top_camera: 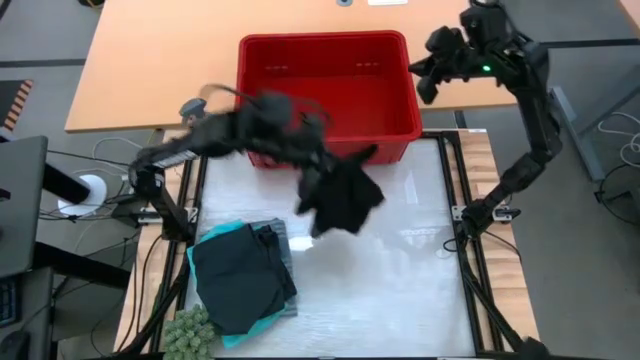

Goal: Fold Laundry from Bin
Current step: Fold the black boxer from the red organizer bin

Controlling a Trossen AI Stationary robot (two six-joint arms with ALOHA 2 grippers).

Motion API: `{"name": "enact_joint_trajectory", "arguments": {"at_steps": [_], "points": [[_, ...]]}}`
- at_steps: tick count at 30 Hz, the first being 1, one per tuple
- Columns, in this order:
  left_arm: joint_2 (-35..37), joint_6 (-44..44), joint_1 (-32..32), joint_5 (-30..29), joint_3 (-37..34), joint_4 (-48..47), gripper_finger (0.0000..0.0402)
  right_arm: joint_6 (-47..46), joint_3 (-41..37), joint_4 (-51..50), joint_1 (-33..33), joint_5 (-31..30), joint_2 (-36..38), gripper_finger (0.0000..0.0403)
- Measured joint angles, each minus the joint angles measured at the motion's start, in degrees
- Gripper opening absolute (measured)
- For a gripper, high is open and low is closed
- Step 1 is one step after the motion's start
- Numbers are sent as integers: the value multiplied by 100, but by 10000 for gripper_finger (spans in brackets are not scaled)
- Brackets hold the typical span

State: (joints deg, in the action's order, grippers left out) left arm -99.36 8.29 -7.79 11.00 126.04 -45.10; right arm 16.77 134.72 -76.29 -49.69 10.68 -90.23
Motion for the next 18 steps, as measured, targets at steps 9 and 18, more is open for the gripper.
{"name": "enact_joint_trajectory", "arguments": {"at_steps": [9, 18], "points": [[-181, 2438, 991, 276, -3259, 3252, 0, -210, 0, -617, 15, 17, 835, 36], [-176, 5865, 1624, -189, -4945, 7198, 0, -721, 0, -796, 17, 23, 1397, 36]]}}
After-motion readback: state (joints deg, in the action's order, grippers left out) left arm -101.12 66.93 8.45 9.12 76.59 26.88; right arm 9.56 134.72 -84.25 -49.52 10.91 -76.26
